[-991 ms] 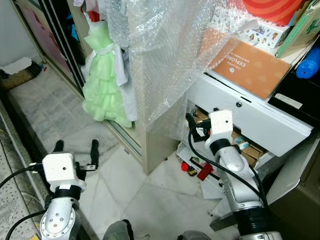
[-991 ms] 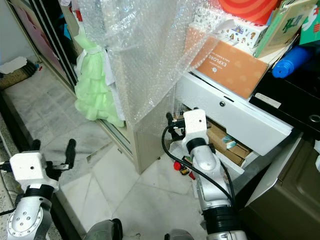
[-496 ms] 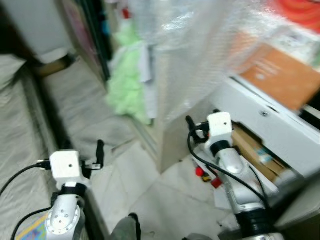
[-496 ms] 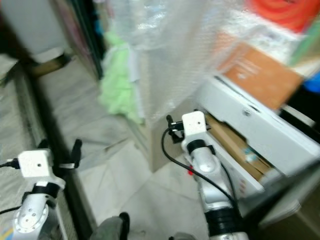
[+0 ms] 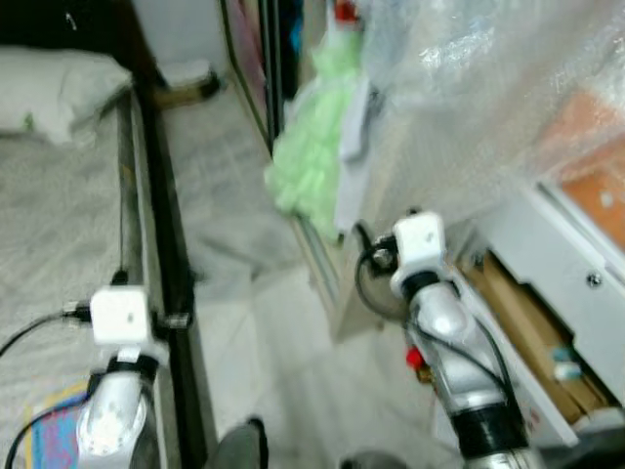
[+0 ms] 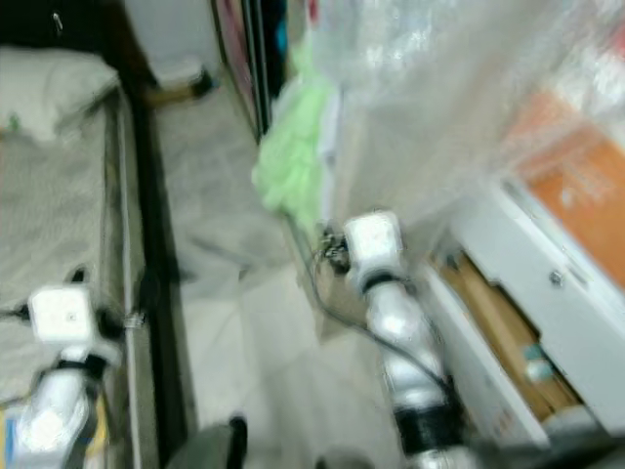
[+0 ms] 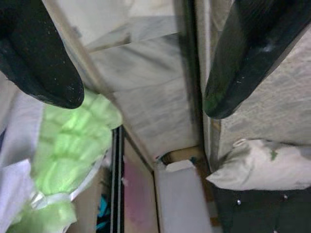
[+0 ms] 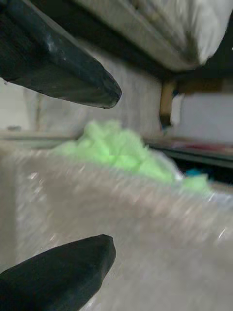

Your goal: Clean up the room

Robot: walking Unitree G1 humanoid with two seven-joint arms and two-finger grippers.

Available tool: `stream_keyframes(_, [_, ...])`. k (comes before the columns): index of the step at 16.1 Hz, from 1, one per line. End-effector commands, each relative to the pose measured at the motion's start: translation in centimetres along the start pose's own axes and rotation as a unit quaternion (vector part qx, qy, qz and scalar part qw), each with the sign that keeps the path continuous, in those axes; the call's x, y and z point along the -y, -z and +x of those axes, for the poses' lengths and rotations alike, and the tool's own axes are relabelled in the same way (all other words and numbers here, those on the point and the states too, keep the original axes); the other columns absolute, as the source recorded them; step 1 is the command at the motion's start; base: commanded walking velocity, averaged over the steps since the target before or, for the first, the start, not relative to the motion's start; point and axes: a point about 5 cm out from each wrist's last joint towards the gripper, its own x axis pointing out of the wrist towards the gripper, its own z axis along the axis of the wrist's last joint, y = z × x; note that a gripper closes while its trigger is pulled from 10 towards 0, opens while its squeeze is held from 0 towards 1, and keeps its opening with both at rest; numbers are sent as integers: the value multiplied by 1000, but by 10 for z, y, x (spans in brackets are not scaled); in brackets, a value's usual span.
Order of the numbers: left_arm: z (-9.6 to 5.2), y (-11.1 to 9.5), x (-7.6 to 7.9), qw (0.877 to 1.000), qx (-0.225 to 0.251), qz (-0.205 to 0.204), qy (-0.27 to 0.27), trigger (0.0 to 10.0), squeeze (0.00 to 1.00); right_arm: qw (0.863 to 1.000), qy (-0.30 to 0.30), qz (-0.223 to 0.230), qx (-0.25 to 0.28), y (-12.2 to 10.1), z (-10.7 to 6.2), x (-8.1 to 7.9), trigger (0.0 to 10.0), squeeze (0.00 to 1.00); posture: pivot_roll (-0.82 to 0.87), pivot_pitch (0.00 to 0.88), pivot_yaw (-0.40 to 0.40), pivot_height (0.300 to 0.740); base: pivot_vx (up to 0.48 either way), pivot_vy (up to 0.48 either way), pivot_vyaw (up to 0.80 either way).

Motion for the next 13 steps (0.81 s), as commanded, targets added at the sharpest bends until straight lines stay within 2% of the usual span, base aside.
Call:
stream_keyframes(1, [-3,2,2,1000,-6,0,0,10000,0,1000,5,-8,-5,3,-3,6,10000,0,-69,109,-17,740,0,0,800])
stream_keyframes(13, [1,2,2,1000,-8,9,2,10000,0,1000,-3,-9,6,0,-1,3,10000,0,-69,106,-12,740,0,0,800])
